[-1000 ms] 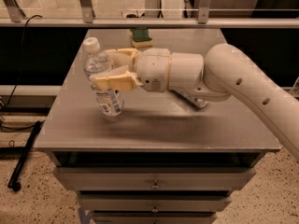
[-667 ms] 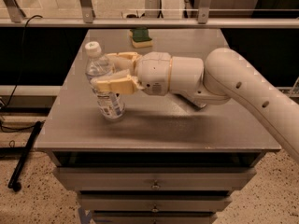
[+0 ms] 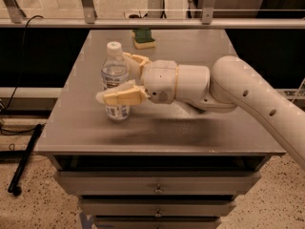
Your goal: Place blue plastic bottle upright
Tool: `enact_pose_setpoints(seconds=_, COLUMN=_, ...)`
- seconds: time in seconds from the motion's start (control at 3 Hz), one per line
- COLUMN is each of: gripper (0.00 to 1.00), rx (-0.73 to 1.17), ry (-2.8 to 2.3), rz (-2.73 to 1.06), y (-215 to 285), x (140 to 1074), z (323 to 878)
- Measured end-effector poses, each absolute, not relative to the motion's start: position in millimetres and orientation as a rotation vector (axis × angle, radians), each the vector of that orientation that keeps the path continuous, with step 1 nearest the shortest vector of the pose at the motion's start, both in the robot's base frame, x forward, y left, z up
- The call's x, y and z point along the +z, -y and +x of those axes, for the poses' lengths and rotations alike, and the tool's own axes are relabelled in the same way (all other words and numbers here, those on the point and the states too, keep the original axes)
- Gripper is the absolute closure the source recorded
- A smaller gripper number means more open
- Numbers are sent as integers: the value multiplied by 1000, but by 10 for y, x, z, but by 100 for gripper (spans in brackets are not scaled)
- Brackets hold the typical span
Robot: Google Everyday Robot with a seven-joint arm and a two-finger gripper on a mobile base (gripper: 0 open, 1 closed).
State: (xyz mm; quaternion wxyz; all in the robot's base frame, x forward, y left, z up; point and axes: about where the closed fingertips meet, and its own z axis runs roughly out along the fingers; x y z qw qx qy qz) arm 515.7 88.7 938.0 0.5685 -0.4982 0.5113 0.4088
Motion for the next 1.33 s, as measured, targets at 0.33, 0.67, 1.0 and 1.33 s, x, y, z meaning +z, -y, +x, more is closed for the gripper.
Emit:
enact_pose_setpoints(seconds=0.33, gripper=0, rx=934, ry=-1214, rz=-1169, y=-771, x=9364, z=5171)
enact_pose_setpoints(seconds=0.67, gripper=0, rx=850, ry=-1241, rz=-1205, y=-458, x=9418, z=5278)
enact_pose_setpoints(seconds=1.0, gripper=0, rx=727, ry=-1284, rz=-1259, y=95, x=9509, z=5428)
enact_pose_setpoints(seconds=1.33, gripper=0, rx=728, ry=-1283, rz=-1259, y=95, x=9512, z=5427)
